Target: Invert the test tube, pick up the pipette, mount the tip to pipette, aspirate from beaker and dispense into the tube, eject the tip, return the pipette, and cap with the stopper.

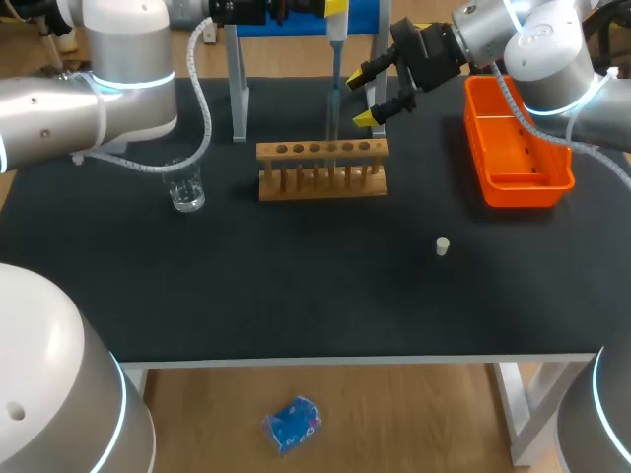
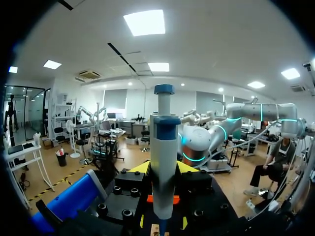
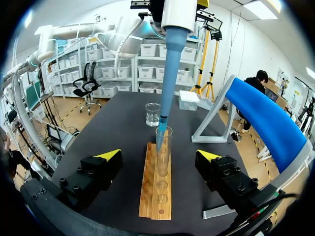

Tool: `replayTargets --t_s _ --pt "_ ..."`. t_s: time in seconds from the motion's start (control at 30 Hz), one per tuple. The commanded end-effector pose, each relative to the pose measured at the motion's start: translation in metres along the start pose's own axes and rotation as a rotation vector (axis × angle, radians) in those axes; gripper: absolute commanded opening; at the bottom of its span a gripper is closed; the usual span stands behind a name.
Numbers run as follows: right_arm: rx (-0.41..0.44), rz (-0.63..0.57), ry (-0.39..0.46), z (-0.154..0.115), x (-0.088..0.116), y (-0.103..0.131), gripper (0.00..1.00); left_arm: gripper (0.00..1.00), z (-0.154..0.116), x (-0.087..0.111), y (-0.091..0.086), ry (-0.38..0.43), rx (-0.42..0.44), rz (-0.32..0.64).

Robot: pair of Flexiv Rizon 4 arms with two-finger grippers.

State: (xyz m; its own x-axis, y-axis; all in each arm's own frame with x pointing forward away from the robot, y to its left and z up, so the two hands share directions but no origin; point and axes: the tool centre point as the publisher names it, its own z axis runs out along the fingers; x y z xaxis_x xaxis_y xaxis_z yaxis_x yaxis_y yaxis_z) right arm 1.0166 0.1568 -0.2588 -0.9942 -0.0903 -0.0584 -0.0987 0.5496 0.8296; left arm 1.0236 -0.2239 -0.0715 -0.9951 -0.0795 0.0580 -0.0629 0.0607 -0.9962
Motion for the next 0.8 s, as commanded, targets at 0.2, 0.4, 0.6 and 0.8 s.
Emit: replayTargets --t_s 0.2,0.4,0.6,0.8 --pt "0.000 0.000 0.000 -0.0005 0.0002 -0.0003 1.00 0.00 0.0013 0.0005 0.0003 -0.003 0.003 0.000" --pt "0.000 0.000 0.000 -0.0005 0.0002 -0.0003 1.00 0.00 0.0013 0.0005 0.0003 -0.003 0.003 0.000" --pt "0.000 0.000 0.000 -0.0005 0.0002 -0.0003 1.00 0.00 0.0018 0.0002 0.0035 0.003 0.005 -0.001" --pt "0.000 0.000 0.000 -0.0005 0.0002 -0.0003 1.00 0.00 0.0020 -0.0003 0.0075 0.004 0.008 0.003"
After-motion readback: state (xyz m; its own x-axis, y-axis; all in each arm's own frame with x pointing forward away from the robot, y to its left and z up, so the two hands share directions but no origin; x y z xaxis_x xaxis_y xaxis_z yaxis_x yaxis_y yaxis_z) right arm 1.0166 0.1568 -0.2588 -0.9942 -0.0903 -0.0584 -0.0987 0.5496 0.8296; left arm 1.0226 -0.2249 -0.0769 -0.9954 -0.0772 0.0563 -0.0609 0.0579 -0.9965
